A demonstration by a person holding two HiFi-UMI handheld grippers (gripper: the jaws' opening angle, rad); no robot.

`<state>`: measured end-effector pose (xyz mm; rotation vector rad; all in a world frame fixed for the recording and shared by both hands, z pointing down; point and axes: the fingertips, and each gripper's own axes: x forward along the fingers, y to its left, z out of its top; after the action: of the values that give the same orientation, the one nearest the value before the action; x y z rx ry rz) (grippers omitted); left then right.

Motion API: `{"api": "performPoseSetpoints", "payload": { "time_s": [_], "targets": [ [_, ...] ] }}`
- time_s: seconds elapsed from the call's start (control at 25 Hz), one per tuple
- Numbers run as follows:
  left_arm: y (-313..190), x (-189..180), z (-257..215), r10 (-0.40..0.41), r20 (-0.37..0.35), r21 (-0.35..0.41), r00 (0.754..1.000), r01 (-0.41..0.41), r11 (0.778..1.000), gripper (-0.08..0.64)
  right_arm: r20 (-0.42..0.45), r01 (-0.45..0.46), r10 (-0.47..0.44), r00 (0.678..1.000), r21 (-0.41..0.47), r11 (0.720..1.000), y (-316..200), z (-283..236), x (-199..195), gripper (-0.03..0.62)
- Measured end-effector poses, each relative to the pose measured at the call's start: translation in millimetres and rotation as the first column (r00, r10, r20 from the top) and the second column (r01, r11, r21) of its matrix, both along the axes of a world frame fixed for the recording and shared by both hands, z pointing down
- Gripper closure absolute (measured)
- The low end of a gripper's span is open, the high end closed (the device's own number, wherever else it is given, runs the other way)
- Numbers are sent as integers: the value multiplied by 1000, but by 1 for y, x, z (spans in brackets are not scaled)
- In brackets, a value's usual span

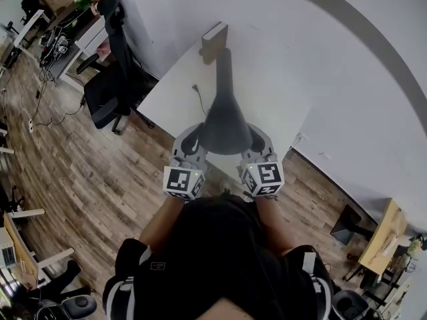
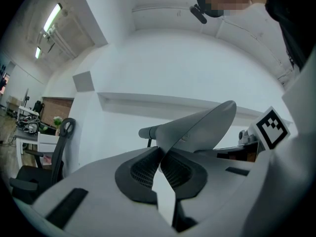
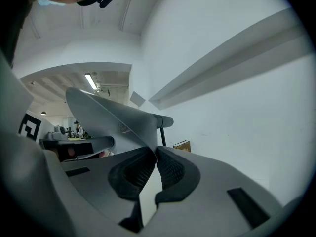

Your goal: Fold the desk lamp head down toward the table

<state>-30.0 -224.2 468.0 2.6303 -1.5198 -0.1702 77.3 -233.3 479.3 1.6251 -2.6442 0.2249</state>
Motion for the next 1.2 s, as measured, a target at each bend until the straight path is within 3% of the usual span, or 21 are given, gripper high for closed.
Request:
{"api": "performPoseSetpoints", "payload": {
  "time_s": [0.48, 0.72, 0.88, 1.2],
  "targets": [
    [-2, 1, 9, -1, 14, -7, 1000, 2, 1000, 523, -31, 10, -10, 999, -1, 1000, -2, 8, 0, 565],
    [-3, 2, 7, 2, 16, -6, 1000, -2, 1000, 523, -139, 58, -59, 989, -12, 998, 6, 6, 1, 526],
    [-3, 1, 6, 6, 18, -4, 1000, -6, 1000, 523, -239, 102, -99, 966, -2, 995, 20, -3, 1, 465],
    [-4, -1, 6, 11, 15, -2, 1000, -11, 1000, 523, -435, 215, -154, 887, 94, 972, 36, -42, -10, 446]
  ]
}}
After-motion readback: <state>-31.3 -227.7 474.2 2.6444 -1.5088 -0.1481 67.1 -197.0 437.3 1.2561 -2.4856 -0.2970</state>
